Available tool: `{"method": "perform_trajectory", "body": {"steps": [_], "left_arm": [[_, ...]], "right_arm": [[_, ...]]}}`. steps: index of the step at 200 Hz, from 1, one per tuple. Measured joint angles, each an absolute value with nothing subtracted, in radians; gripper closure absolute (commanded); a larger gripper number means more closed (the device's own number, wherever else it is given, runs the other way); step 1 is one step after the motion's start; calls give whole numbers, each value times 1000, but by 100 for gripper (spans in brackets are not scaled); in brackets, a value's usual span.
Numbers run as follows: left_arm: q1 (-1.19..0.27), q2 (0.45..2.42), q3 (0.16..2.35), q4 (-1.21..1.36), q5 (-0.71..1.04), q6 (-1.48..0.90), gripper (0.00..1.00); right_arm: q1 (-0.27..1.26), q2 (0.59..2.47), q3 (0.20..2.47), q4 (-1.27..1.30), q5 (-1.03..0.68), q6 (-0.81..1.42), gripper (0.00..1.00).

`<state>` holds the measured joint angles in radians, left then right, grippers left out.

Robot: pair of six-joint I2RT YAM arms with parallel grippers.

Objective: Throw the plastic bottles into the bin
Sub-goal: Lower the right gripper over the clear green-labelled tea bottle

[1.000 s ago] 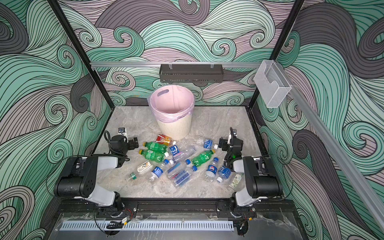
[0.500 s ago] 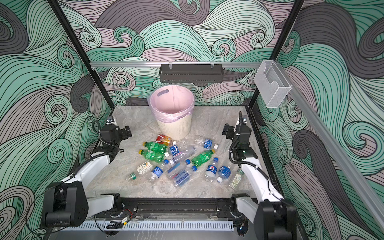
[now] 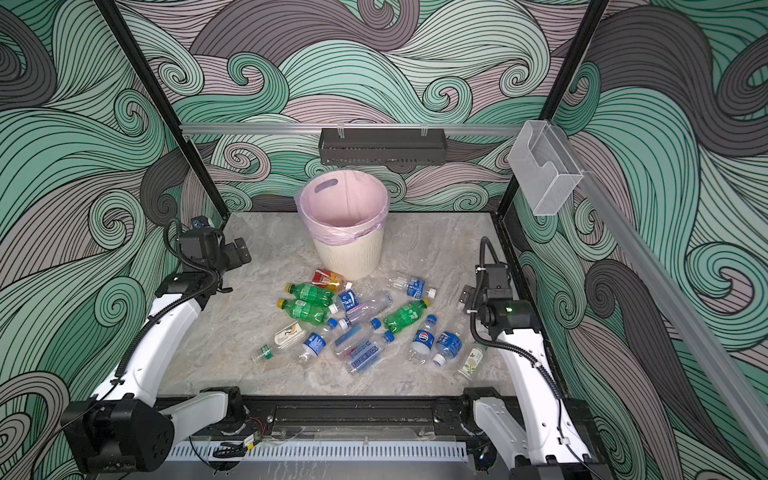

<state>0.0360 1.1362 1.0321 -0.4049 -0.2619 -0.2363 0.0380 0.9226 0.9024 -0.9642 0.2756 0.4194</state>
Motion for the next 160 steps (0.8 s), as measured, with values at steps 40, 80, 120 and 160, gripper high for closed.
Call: {"method": "perform_trajectory", "body": {"steps": [40,80,120,160], "left_arm": [[36,1069,1032,-526,-204,-178,1],[36,1041,1032,-596,-196,-115,1],[36,1037,1032,-619,-189,-89,1],[36,1041,1032,-618,-170,-85,1]], "right_arm": [[33,913,855,-1056,234,512,19],[33,928,756,-1061,163,632,23],[33,936,711,-1065,155,714,27],[33,931,633,-1029,123,770,33]]}}
